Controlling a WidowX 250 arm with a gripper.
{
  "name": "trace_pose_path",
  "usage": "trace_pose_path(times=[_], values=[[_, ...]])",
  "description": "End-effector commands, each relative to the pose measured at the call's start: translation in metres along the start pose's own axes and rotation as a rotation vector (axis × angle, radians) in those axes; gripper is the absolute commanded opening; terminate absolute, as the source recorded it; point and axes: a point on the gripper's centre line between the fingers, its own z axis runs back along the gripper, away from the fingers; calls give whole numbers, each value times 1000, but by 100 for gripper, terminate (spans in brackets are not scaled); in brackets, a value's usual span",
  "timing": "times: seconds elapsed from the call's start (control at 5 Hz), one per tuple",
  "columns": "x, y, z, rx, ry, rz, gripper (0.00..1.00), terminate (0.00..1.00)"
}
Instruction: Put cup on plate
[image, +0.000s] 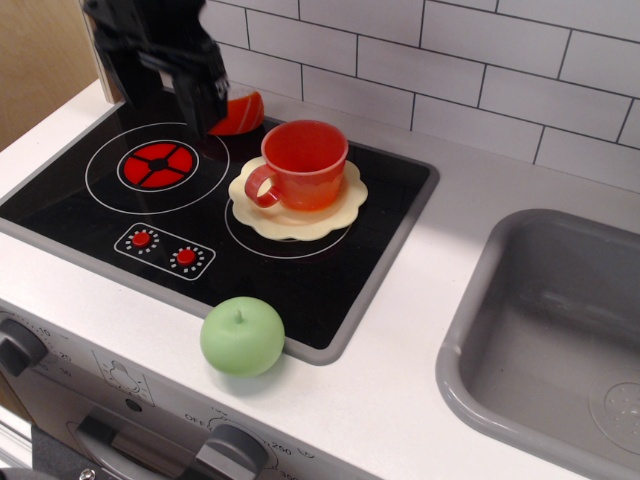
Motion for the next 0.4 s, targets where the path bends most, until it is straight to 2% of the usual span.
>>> trace_pose_path(times=[0.0,0.2], values=[[8,3,20,26,-54,2,100,0],[8,3,20,26,-54,2,100,100]])
